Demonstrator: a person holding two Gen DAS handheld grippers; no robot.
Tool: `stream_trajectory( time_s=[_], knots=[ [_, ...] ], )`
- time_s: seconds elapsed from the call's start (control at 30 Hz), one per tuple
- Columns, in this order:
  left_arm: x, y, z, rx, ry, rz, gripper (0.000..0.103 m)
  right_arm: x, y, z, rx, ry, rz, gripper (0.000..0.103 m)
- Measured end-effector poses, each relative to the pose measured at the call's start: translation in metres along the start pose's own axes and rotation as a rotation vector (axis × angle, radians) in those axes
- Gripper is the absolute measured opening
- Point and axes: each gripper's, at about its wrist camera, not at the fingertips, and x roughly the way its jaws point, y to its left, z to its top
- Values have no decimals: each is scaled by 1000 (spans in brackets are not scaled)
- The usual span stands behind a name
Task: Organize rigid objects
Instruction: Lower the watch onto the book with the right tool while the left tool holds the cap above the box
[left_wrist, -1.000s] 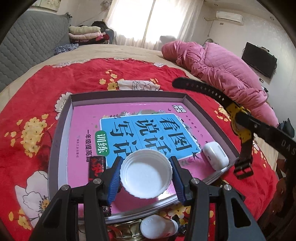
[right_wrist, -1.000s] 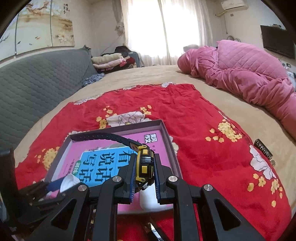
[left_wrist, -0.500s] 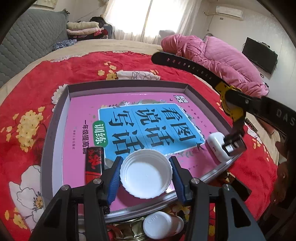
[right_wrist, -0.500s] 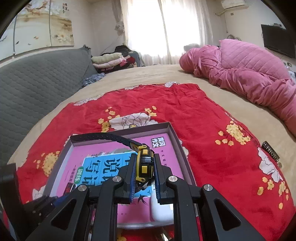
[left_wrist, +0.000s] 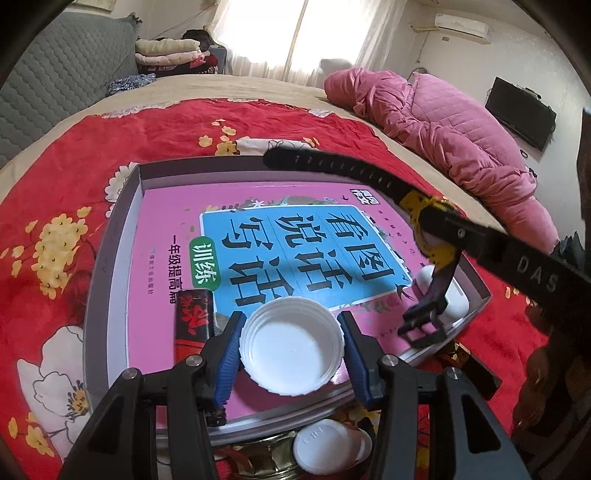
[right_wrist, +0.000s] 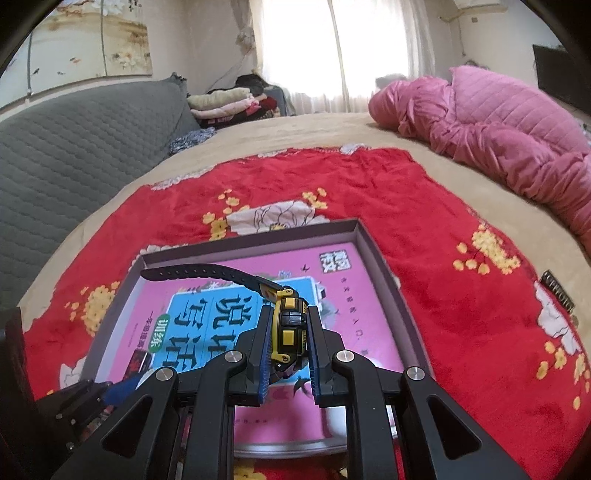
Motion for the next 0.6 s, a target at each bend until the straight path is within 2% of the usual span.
stream_trajectory(
  time_s=[0.4, 0.5, 0.6],
  knots=[
    [0, 1, -1, 8, -1, 17, 50, 17, -7, -16, 97, 70, 43, 17],
    [1, -1, -1, 14, -2, 22, 50, 21, -11, -21, 110, 85, 27, 17],
    [1, -1, -1, 15, -3, 23, 50, 22, -8, -24, 67, 83, -5, 17]
  ],
)
